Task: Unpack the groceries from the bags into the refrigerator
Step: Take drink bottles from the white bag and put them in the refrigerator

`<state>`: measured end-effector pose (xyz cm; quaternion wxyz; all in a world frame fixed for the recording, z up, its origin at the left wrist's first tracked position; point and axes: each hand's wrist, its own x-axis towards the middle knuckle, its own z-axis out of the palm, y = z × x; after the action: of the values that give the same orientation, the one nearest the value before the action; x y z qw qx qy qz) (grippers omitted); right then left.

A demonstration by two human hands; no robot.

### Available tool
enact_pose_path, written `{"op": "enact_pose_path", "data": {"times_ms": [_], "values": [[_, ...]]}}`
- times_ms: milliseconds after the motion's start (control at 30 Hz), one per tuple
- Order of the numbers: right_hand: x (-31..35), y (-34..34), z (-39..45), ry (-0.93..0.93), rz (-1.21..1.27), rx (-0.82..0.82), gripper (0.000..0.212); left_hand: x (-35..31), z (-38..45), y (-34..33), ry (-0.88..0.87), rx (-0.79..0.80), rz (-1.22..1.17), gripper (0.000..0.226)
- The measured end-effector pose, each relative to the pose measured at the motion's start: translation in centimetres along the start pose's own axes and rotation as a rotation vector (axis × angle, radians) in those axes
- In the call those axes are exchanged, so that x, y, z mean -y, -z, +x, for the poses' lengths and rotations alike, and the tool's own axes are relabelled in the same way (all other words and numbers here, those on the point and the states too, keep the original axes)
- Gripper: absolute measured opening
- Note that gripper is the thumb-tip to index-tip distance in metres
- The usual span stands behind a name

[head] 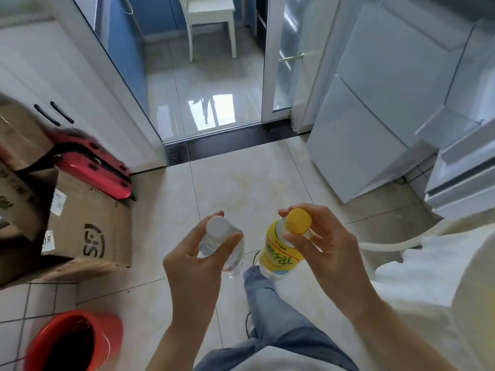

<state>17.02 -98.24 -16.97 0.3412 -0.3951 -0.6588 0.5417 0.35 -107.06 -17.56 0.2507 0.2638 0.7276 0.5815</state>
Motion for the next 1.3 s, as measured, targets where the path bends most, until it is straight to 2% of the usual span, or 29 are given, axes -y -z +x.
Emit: {"op": "enact_pose_path", "data": {"times_ms": [233, 400, 567, 867, 1167, 1300], "values": [[-0.7, 0.6, 10.2, -0.021, 0.072, -0.025, 0.024, -1.1, 10.0, -4.0, -0.011, 0.029, 0.015, 0.032], [-1.0, 2.3, 18.3, -0.041, 0.095, -0.030, 0.026, -3.4, 17.7, -8.5, -0.082, 0.102, 0.045, 0.036], [-1.1, 4.4, 25.4, -0.030, 0.060, -0.076, 0.026, -4.9, 24.5, -13.2, -0.138, 0.129, 0.005, 0.031], [-1.3, 8.6, 36.2, -0.039, 0.034, -0.307, 0.025, -7.1, 36.4, -22.9, -0.156, 0.303, 0.005, 0.031], [-1.1, 14.2, 47.9, -0.049, -0.013, -0.568, 0.022, -12.2, 48.8, -35.2, -0.272, 0.616, 0.024, 0.047], [-0.6, 17.4, 52.4, -0.026, -0.038, -0.688, 0.022, -15.2, 53.3, -41.3, -0.320, 0.723, 0.022, 0.046]]}}
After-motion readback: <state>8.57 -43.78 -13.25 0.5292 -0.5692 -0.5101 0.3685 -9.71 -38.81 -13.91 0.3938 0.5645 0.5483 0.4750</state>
